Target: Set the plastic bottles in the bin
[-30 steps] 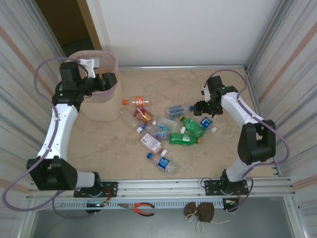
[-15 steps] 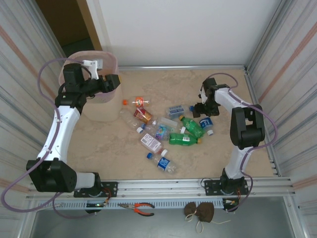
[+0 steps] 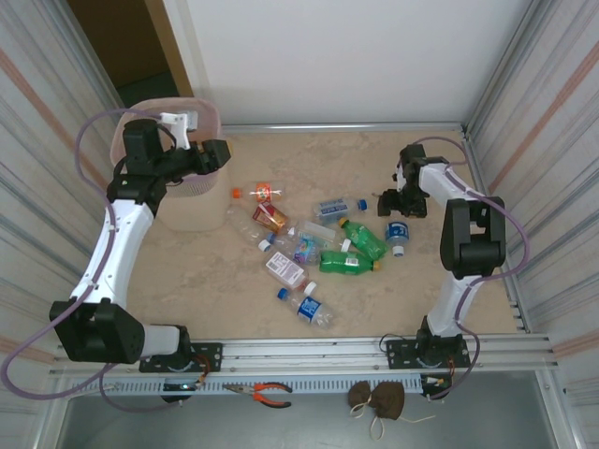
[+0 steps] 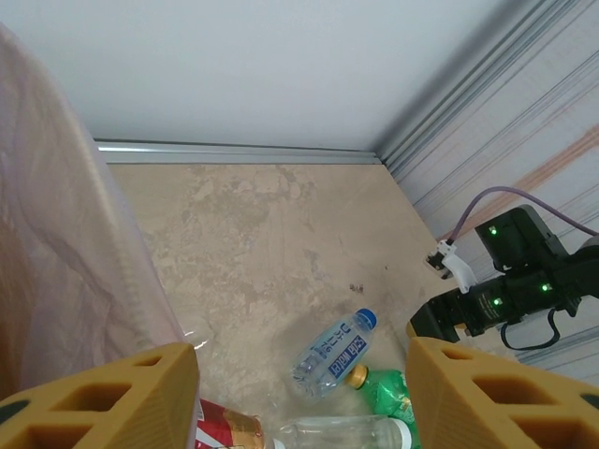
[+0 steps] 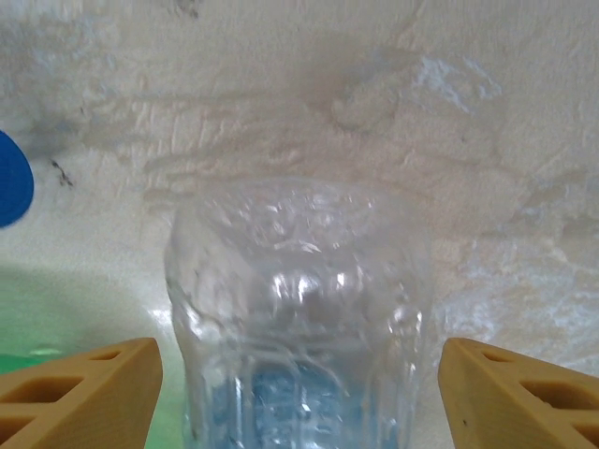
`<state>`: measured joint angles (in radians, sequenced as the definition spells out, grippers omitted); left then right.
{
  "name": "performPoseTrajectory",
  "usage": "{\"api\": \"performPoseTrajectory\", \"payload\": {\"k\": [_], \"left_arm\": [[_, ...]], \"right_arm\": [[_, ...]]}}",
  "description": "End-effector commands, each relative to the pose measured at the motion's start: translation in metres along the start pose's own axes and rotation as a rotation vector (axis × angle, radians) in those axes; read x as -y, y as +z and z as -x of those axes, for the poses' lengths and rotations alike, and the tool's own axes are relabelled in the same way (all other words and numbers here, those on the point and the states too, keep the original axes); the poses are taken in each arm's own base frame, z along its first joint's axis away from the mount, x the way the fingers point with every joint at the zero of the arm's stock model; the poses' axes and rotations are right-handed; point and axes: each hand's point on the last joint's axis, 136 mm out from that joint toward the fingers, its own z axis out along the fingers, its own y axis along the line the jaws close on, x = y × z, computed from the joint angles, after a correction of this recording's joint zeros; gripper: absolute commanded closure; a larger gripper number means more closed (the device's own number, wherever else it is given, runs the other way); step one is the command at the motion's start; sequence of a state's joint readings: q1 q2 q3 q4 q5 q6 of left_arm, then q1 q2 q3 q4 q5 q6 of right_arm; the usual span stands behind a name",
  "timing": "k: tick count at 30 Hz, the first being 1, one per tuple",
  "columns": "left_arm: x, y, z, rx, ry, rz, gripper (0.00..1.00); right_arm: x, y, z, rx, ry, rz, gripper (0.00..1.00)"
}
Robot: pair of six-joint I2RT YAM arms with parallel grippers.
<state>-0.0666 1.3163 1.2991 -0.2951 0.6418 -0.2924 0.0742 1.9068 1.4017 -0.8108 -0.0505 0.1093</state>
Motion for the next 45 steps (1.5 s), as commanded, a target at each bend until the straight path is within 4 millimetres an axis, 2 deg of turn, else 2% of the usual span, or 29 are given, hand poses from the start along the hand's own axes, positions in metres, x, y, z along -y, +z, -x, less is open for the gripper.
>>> {"api": "performPoseTrajectory", "payload": {"k": [1, 8, 15, 19, 25, 30, 35, 42, 45], "left_arm": [[0.004, 0.004, -0.013, -0.035, -0.034, -0.018, 0.4], [0.005, 0.004, -0.014, -0.037, -0.038, -0.019, 0.4], [0.006, 0.005, -0.016, -0.039, -0.04, -0.021, 0.4], [0.007, 0.006, -0.016, -0.04, -0.041, -0.022, 0.4], [0.01, 0.007, -0.015, -0.038, -0.038, -0.03, 0.4], [0.023, 0.007, -0.013, -0.028, -0.001, -0.07, 0.4], [0.045, 0.009, -0.009, -0.006, 0.05, -0.153, 0.4], [0.09, 0.008, -0.003, 0.027, 0.15, -0.292, 0.4], [0.098, 0.003, 0.002, 0.052, 0.182, -0.294, 0.4]], "right_arm": [[-0.004, 0.006, 0.008, -0.011, 0.036, 0.021, 0.23], [-0.001, 0.015, 0.017, -0.024, 0.032, -0.001, 0.26], [-0.004, 0.023, 0.015, -0.043, 0.035, 0.024, 0.3], [-0.005, 0.022, 0.015, -0.038, 0.037, 0.027, 0.34], [-0.004, 0.01, 0.017, -0.009, 0.043, 0.021, 0.41], [-0.006, -0.021, 0.021, 0.063, 0.05, 0.027, 0.41], [-0.014, -0.068, 0.026, 0.178, 0.058, 0.076, 0.42], [-0.054, -0.153, 0.031, 0.416, 0.021, 0.299, 0.42], [-0.071, -0.189, 0.03, 0.515, -0.005, 0.375, 0.42]]}}
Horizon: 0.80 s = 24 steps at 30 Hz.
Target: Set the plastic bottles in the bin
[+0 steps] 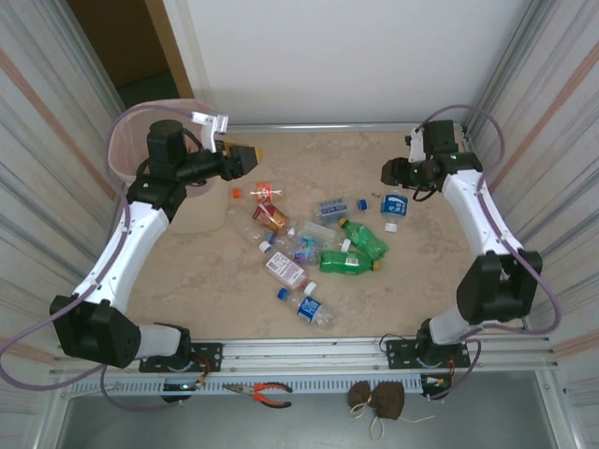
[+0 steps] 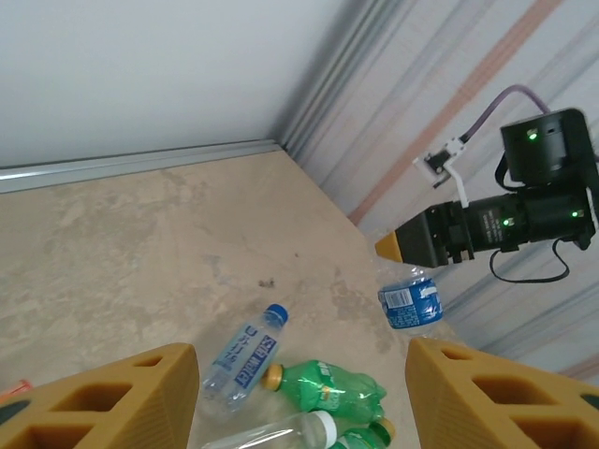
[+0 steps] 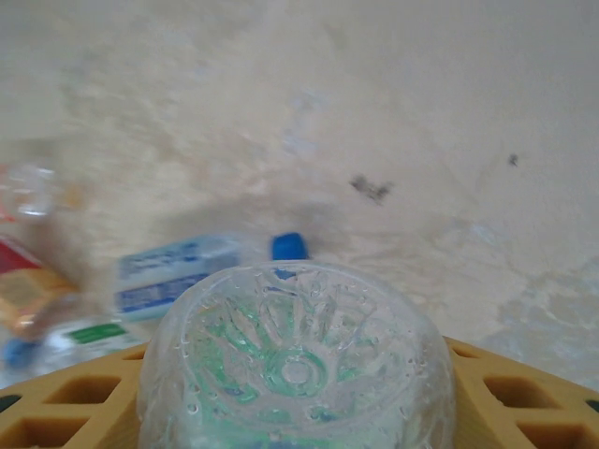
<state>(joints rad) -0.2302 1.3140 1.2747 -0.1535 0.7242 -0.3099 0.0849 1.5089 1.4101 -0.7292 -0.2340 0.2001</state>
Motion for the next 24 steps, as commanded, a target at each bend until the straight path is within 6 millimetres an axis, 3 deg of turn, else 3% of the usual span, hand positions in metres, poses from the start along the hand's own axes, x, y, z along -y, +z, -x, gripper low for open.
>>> {"api": "performPoseTrajectory", "payload": {"k": [1, 5, 15, 24], "left_arm": [[0.025, -0.015, 0.02, 0.069, 0.098, -0.037, 0.4], [0.04, -0.021, 0.029, 0.087, 0.133, -0.071, 0.38], [0.123, -0.002, 0.019, 0.041, 0.271, -0.336, 0.35], [0.176, 0.014, 0.001, 0.007, 0.316, -0.54, 0.24]], "right_arm": [[-0.038, -0.028, 0.012, 0.092, -0.004, 0.146, 0.42], [-0.079, -0.062, 0.023, 0.196, -0.062, 0.288, 0.43], [-0.187, -0.157, 0.028, 0.503, -0.309, 0.65, 0.44], [-0.24, -0.216, 0.014, 0.645, -0.451, 0.864, 0.45]]}}
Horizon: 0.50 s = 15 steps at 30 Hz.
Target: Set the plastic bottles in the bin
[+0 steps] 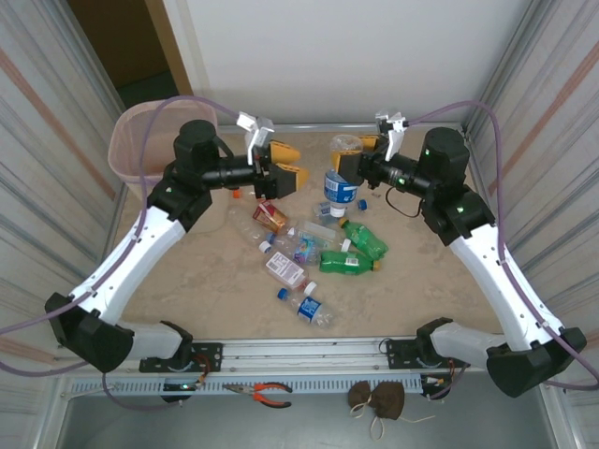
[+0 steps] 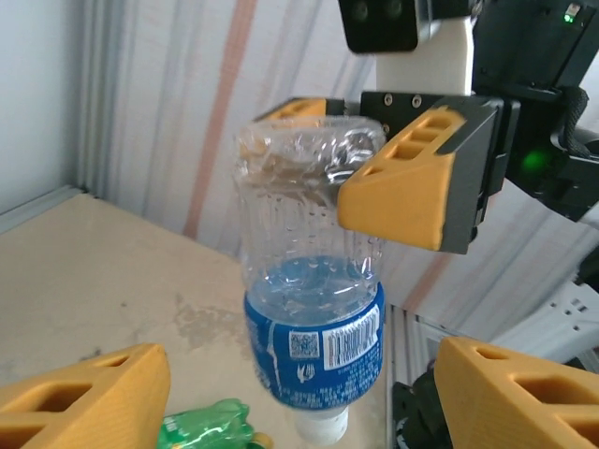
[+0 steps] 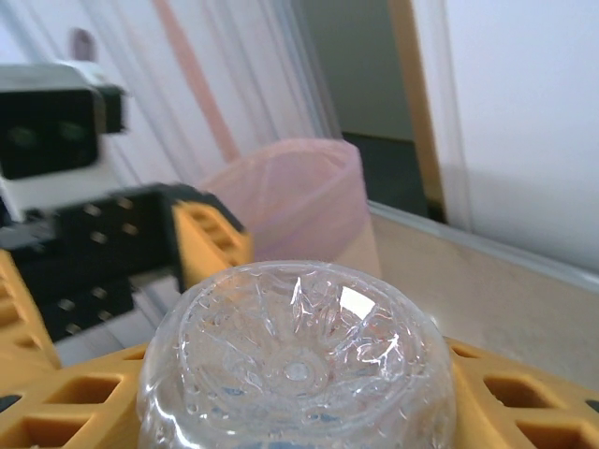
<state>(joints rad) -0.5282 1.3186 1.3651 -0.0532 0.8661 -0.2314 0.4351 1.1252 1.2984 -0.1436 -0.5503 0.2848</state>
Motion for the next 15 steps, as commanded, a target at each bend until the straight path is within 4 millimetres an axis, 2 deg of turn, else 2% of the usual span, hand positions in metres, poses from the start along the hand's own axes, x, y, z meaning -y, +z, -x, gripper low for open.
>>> {"api": "performPoseTrajectory", "payload": {"k": [1, 8, 15], "left_arm": [[0.024, 0.007, 0.014, 0.029, 0.079, -0.107, 0.24], [0.048, 0.024, 0.008, 0.013, 0.11, -0.213, 0.22], [0.05, 0.035, 0.007, 0.004, 0.097, -0.236, 0.25]], "right_arm": [[-0.03, -0.005, 0.022, 0.095, -0.056, 0.101, 0.45], [-0.049, -0.005, 0.03, 0.125, -0.059, 0.17, 0.45], [-0.06, -0.004, 0.031, 0.124, -0.064, 0.199, 0.45]]}}
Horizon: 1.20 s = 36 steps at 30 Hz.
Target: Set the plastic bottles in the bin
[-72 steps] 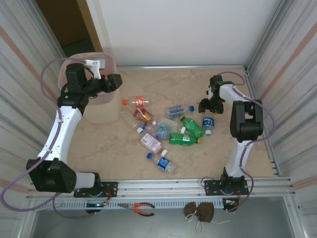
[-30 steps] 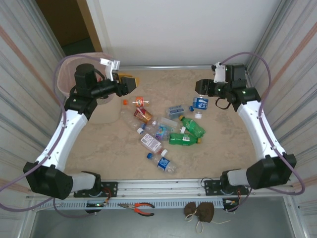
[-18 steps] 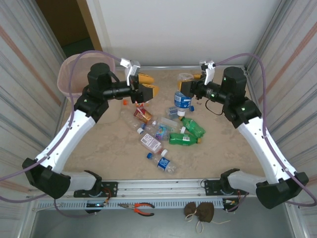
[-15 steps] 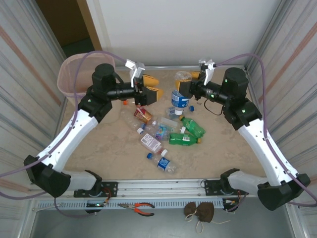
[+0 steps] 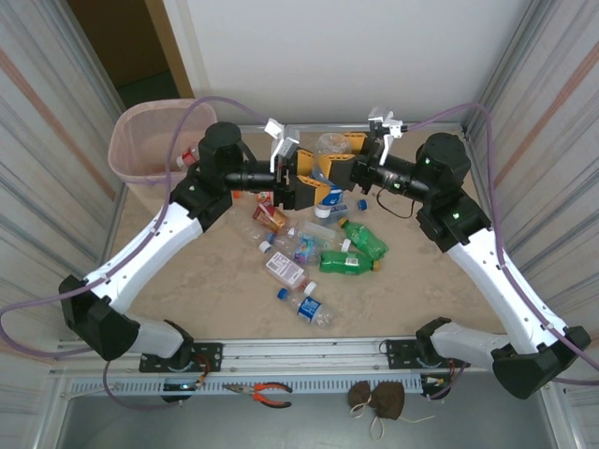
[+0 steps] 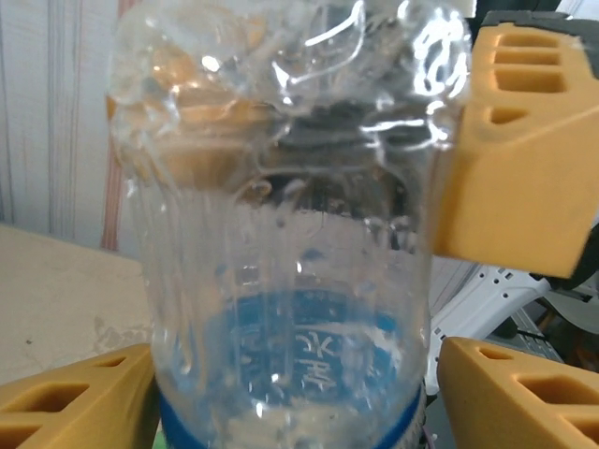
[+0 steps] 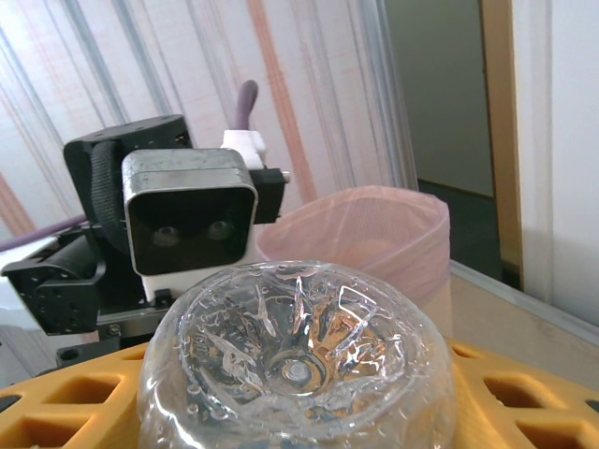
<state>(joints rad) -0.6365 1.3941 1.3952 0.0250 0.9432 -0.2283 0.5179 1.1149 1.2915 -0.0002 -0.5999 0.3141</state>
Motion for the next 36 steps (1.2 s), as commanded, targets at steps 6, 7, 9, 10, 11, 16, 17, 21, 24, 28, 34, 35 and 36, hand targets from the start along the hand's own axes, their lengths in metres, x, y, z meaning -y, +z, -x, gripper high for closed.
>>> {"api": "performPoseTrajectory", "payload": {"k": [6, 7, 9, 10, 11, 16, 17, 21, 24, 28, 34, 35, 36], "left_arm": [[0.013, 0.005, 0.018, 0.03, 0.075, -0.05, 0.27], [0.013, 0.005, 0.019, 0.033, 0.078, -0.049, 0.27], [0.014, 0.005, 0.021, 0.039, 0.081, -0.052, 0.29], [0.014, 0.005, 0.021, 0.04, 0.083, -0.056, 0.29], [0.015, 0.005, 0.022, 0.043, 0.085, -0.058, 0.29], [0.015, 0.006, 0.024, 0.049, 0.088, -0.063, 0.27], [0.015, 0.006, 0.025, 0.051, 0.09, -0.063, 0.27], [0.017, 0.006, 0.028, 0.061, 0.098, -0.073, 0.32], [0.018, 0.006, 0.028, 0.063, 0.1, -0.082, 0.36], [0.019, 0.005, 0.029, 0.064, 0.103, -0.082, 0.42], [0.017, 0.003, 0.03, 0.065, 0.114, -0.047, 0.46], [0.016, 0.002, 0.03, 0.065, 0.118, -0.033, 0.46], [0.015, 0.001, 0.03, 0.065, 0.122, -0.016, 0.46]], "right_arm": [[-0.016, -0.001, 0.014, 0.04, -0.016, 0.047, 0.45], [-0.017, -0.001, 0.014, 0.04, -0.016, 0.047, 0.45], [-0.017, -0.001, 0.014, 0.039, -0.015, 0.047, 0.45], [-0.017, -0.001, 0.014, 0.039, -0.015, 0.048, 0.45], [-0.018, -0.001, 0.014, 0.04, -0.017, 0.049, 0.45], [-0.017, 0.0, 0.013, 0.037, -0.015, 0.048, 0.45], [-0.017, 0.0, 0.012, 0.036, -0.015, 0.046, 0.45], [-0.017, 0.001, 0.011, 0.033, -0.011, 0.044, 0.45], [-0.017, 0.0, 0.011, 0.032, -0.01, 0.043, 0.45], [-0.017, 0.0, 0.011, 0.035, -0.014, 0.039, 0.45], [-0.015, -0.005, 0.016, 0.047, -0.022, 0.002, 0.27], [-0.014, -0.006, 0.017, 0.05, -0.025, -0.01, 0.23], [-0.013, -0.009, 0.019, 0.057, -0.031, -0.03, 0.2]]}}
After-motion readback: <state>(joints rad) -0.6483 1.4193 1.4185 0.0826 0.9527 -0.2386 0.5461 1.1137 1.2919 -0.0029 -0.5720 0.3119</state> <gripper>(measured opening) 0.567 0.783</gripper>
